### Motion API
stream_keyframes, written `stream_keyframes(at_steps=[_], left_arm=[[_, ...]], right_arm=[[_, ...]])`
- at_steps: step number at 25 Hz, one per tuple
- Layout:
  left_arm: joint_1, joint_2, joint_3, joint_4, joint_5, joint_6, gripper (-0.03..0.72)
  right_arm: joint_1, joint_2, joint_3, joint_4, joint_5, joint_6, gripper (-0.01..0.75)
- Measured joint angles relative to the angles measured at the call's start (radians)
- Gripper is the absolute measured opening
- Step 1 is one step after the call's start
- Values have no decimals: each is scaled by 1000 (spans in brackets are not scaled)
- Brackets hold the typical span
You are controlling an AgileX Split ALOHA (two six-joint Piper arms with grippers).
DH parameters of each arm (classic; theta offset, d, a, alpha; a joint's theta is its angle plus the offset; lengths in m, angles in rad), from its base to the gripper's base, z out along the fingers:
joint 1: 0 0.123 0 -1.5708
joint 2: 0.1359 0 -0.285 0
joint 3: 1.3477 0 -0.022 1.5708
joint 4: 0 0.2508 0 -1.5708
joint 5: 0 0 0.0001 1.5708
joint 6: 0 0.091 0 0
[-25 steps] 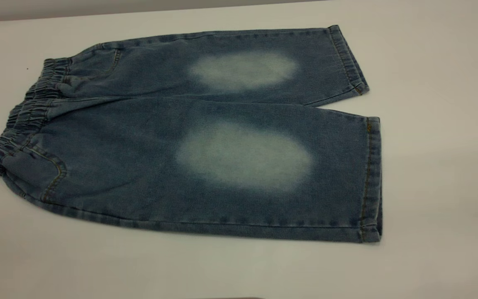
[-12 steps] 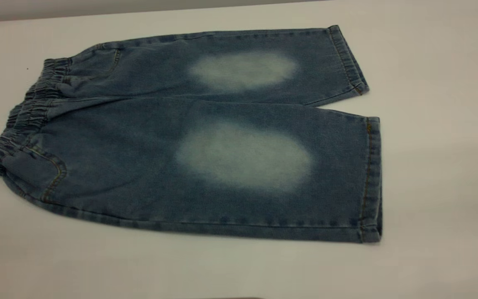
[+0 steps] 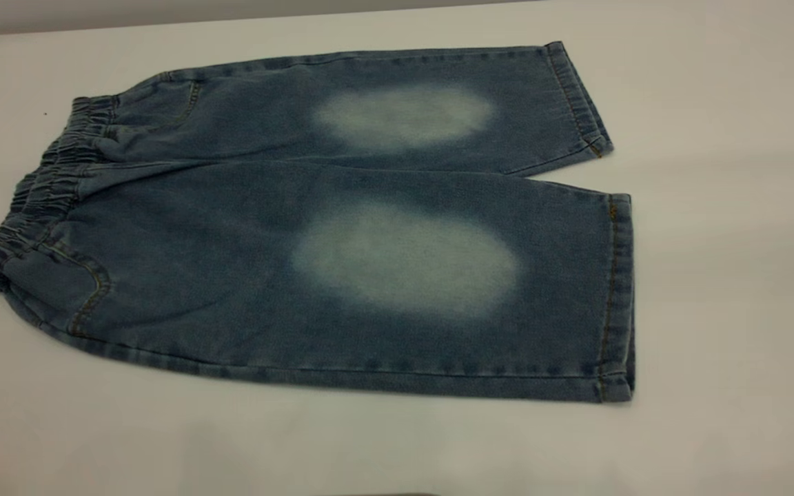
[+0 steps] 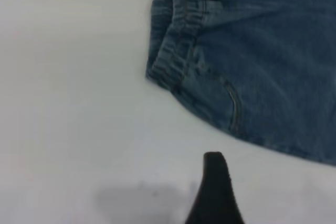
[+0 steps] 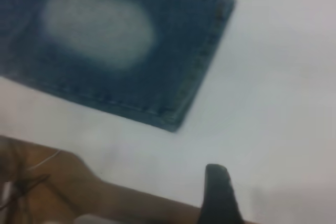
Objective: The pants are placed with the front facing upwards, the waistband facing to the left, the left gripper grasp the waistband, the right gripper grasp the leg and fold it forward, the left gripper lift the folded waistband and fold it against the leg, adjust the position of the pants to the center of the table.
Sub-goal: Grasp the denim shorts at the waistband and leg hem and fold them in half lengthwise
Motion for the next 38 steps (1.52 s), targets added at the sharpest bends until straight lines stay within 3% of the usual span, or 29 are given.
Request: stream_keyframes(at_steps=[8, 11, 17, 22, 38], left_arm=[[0, 484, -84, 9, -170, -37, 496], [13, 642, -133, 5, -190, -48, 496], [106, 873, -199, -13, -212, -49, 496], [119, 1005, -234, -19, -240, -49, 496], [119, 1315, -332, -145, -342, -49, 498]], right_arm=[[0, 391, -1, 323, -209, -271, 435], [0, 505, -1, 433, -248, -361, 435], [0, 644, -2, 667, -287, -589, 435], [0, 703, -3, 823, -302, -747, 435], [0, 721, -8, 893, -308, -826, 435]])
